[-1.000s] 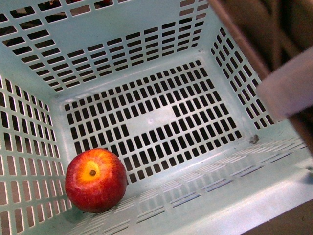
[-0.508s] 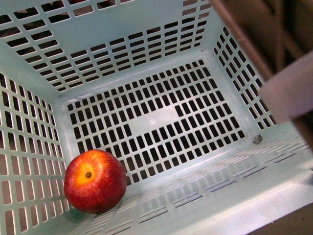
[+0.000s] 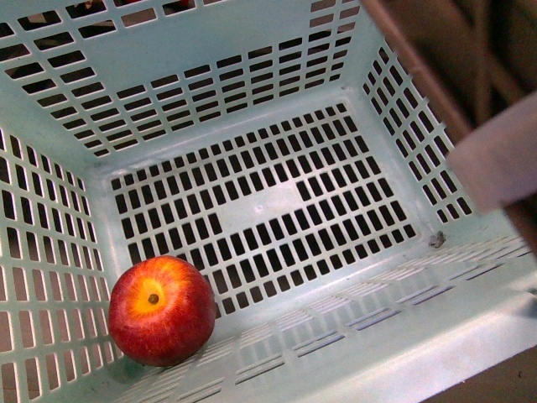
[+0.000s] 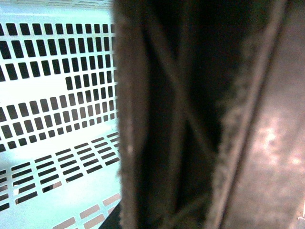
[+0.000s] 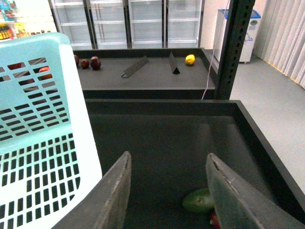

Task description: Pick apple with right arm and hold basket with left

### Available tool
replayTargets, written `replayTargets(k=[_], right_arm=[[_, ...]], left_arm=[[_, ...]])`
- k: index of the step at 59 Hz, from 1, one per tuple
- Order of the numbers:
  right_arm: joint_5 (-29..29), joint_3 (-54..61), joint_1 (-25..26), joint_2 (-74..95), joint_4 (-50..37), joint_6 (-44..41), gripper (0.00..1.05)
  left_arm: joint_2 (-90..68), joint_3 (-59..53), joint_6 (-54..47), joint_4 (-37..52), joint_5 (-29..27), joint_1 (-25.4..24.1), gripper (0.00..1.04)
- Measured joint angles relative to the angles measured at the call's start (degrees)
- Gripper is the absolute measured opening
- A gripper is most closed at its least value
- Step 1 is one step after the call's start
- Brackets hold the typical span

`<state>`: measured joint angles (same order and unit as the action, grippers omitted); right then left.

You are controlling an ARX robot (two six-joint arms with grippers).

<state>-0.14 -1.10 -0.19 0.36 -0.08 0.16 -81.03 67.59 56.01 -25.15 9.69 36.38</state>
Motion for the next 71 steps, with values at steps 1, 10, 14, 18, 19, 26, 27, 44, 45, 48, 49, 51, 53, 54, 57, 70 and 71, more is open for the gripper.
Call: replayTargets(k=[1,10,14,18,19,26,27,44,45,48,49,51,53,54,57,70,71], right_arm=[[0.0,0.0,0.0,0.0,0.0,0.0,0.55],[0.0,0.0,0.0,0.0,0.0,0.0,0.88],[0.0,0.0,0.0,0.0,0.0,0.0,0.97],[0.0,0.0,0.0,0.0,0.0,0.0,0.96],[0.0,0.0,0.0,0.0,0.0,0.0,0.96],[0.0,0.0,0.0,0.0,0.0,0.0,0.96],[0.0,0.0,0.0,0.0,0.0,0.0,0.96],[0.0,0.0,0.0,-0.1,0.0,0.0,0.96],[0.0,0.0,0.0,-0.1,0.0,0.0,0.96],[0.0,0.0,0.0,-0.1,0.0,0.0,0.96],[0.0,0.0,0.0,-0.1,0.0,0.0,0.96],[0.0,0.0,0.0,-0.1,0.0,0.0,0.96],[0.0,0.0,0.0,-0.1,0.0,0.0,0.96],[0.0,0.0,0.0,-0.1,0.0,0.0,0.96],[0.0,0.0,0.0,-0.1,0.0,0.0,0.96],[0.0,0.0,0.0,-0.1,0.0,0.0,0.96],[0.0,0.0,0.0,-0.1,0.0,0.0,0.96]], left_arm=[[0.0,0.0,0.0,0.0,0.0,0.0,0.15],[0.0,0.0,0.0,0.0,0.1,0.0,0.15],[0.0,0.0,0.0,0.0,0.1,0.0,0.15],[0.0,0.0,0.0,0.0,0.2,0.0,0.15],[0.0,0.0,0.0,0.0,0.2,0.0,0.15],[0.0,0.0,0.0,0.0,0.1,0.0,0.15],[0.1,-0.4,0.6,1.3,-0.6,0.0,0.15],[1.3,-7.4,14.8,24.5,-7.4,-4.7,0.15],[1.3,-7.4,15.2,24.5,-7.4,-4.9,0.15],[1.3,-7.4,16.4,24.8,-7.4,-6.2,0.15],[1.3,-7.4,16.8,24.8,-7.4,-6.4,0.15],[1.3,-7.4,17.6,24.8,-7.5,-7.3,0.15],[1.2,-7.5,18.5,24.6,-8.1,-8.6,0.15],[1.2,-7.5,18.8,24.5,-8.2,-8.9,0.15],[1.0,-7.7,19.8,24.0,-9.4,-10.8,0.15],[-0.8,-8.1,24.4,22.6,-12.7,-19.7,0.15],[-1.0,-8.1,24.6,22.5,-12.8,-20.2,0.15]])
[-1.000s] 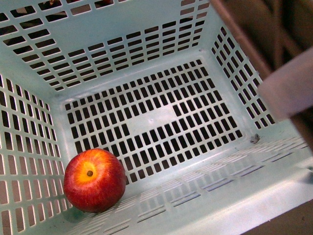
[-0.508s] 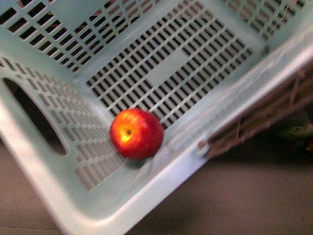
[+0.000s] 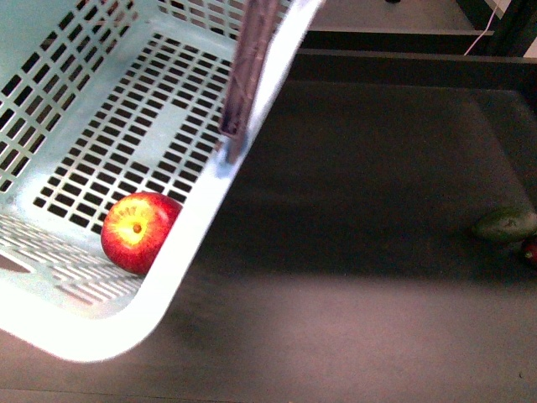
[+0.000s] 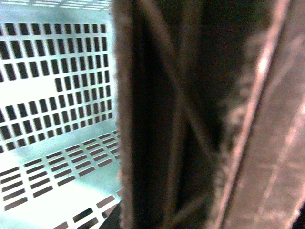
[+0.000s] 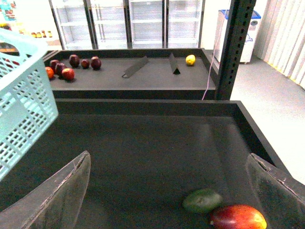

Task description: Pick apple with right arm and hold basket with left

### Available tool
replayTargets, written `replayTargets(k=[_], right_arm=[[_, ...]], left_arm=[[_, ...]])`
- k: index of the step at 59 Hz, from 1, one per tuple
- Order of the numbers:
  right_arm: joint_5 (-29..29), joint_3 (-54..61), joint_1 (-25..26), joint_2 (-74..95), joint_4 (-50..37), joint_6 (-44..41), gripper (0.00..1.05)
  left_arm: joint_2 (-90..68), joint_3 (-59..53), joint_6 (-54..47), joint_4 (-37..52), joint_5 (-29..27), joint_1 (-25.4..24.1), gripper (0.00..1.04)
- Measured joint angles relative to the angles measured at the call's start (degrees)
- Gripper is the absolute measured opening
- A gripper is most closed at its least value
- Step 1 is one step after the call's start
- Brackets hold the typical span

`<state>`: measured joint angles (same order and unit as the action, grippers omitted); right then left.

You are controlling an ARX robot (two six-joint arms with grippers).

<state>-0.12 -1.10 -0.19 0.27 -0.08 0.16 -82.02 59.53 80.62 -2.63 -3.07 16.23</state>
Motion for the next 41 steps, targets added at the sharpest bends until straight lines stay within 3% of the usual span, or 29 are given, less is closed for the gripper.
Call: replayTargets(k=[16,41], right_arm=[[0.0,0.0,0.0,0.0,0.0,0.0,0.96],[0.0,0.0,0.0,0.0,0.0,0.0,0.96]], left_arm=[[-8.5,1.5,6.3,-0.3,-0.8,-7.6,0.15],[-18.7,5.1,8.5,4.2,-1.1,-11.3,0.15]])
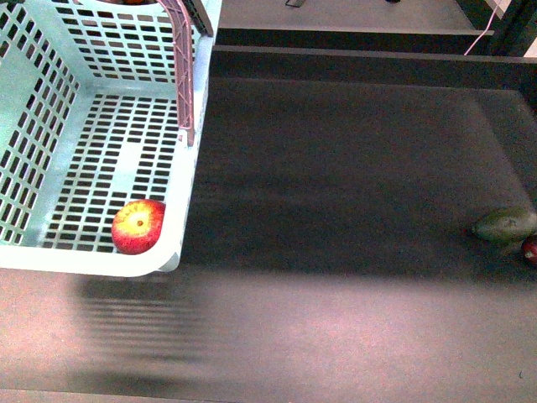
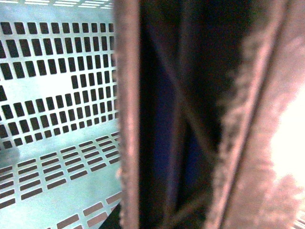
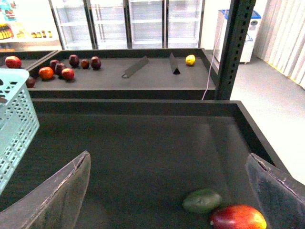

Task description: Pick apple with right arm and hold basket with left

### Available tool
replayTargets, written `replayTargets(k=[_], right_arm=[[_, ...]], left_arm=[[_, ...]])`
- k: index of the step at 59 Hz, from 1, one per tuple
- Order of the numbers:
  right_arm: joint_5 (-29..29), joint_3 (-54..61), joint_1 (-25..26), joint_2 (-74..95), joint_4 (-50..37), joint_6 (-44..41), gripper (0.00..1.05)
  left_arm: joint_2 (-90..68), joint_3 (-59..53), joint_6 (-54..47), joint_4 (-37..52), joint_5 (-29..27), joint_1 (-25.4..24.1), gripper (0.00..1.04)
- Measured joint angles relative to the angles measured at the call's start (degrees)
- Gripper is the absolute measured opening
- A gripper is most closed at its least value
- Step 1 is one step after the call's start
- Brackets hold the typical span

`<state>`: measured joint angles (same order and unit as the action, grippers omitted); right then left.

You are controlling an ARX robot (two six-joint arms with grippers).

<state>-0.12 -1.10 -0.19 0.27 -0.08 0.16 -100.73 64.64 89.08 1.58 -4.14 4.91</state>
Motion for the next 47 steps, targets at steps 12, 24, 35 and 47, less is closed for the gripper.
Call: replayTargets(k=[12,24,35,47], right_arm=[[0.0,0.0,0.0,0.0,0.0,0.0,0.96],[0.0,0.0,0.0,0.0,0.0,0.0,0.96],[0.0,0.0,0.0,0.0,0.0,0.0,0.96],[0.0,0.0,0.0,0.0,0.0,0.0,0.96]], left_arm=[[-3.4,0.3,0.2,0.7,-0.4,-0.3,0.15],[-6.4,-1.3,0.2,1.0,-0.5,-0.2,0.15],[-8.2,-1.5,0.2,1.7,-0.5,0.1,0.15],[-8.8,-1.3,0.2,-0.6,0.1,0.7,0.18]])
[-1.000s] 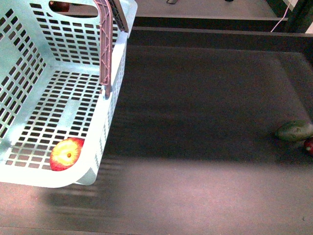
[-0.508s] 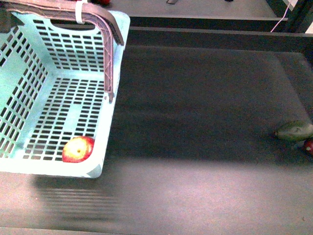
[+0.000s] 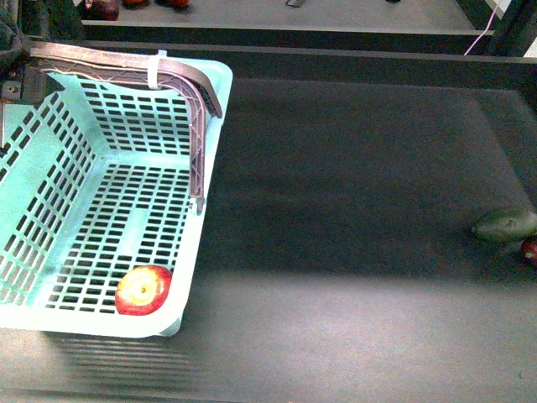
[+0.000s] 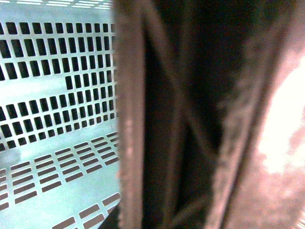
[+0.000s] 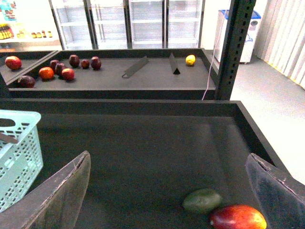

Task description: Pick apple with right arm and hold basket with left

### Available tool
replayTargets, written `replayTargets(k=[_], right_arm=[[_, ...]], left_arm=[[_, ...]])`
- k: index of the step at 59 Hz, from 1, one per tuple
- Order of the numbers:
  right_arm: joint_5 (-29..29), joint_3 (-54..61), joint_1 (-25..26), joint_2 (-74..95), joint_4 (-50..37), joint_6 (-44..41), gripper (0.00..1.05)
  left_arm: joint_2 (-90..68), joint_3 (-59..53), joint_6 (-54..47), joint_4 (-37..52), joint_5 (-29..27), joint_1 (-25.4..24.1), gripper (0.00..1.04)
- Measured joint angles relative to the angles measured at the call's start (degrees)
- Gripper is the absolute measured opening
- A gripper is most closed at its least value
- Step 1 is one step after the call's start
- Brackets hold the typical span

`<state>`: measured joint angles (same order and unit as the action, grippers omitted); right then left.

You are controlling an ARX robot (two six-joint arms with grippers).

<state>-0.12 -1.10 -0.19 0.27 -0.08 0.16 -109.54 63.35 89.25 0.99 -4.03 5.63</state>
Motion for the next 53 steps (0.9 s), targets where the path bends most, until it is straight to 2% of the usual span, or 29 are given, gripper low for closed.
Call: replayTargets(k=[12,19,27,44,52,53], right_arm=[[0.0,0.0,0.0,0.0,0.0,0.0,0.96],[0.0,0.0,0.0,0.0,0.0,0.0,0.96],[0.0,0.0,0.0,0.0,0.0,0.0,0.96],[0.0,0.0,0.0,0.0,0.0,0.0,0.96],[0.0,0.0,0.0,0.0,0.0,0.0,0.96],[0.0,0.0,0.0,0.0,0.0,0.0,0.96]], left_arm=[[-0.3,1.1,0.0,-3.3,0.7,0.3,0.51],[0.8,1.1,-0.2,-6.7,1.7,0.3,0.79],[5.4,-0.6,-1.2,-8.3,1.9,0.0,0.99],[23.7,-7.4,-7.0,-17.7,1.0,0.2,0.98],[26.6,-7.9,-7.7,-17.7,0.8,0.4,0.98],[26.7,-9.2,-10.4,-14.4,0.1,0.4,0.95]])
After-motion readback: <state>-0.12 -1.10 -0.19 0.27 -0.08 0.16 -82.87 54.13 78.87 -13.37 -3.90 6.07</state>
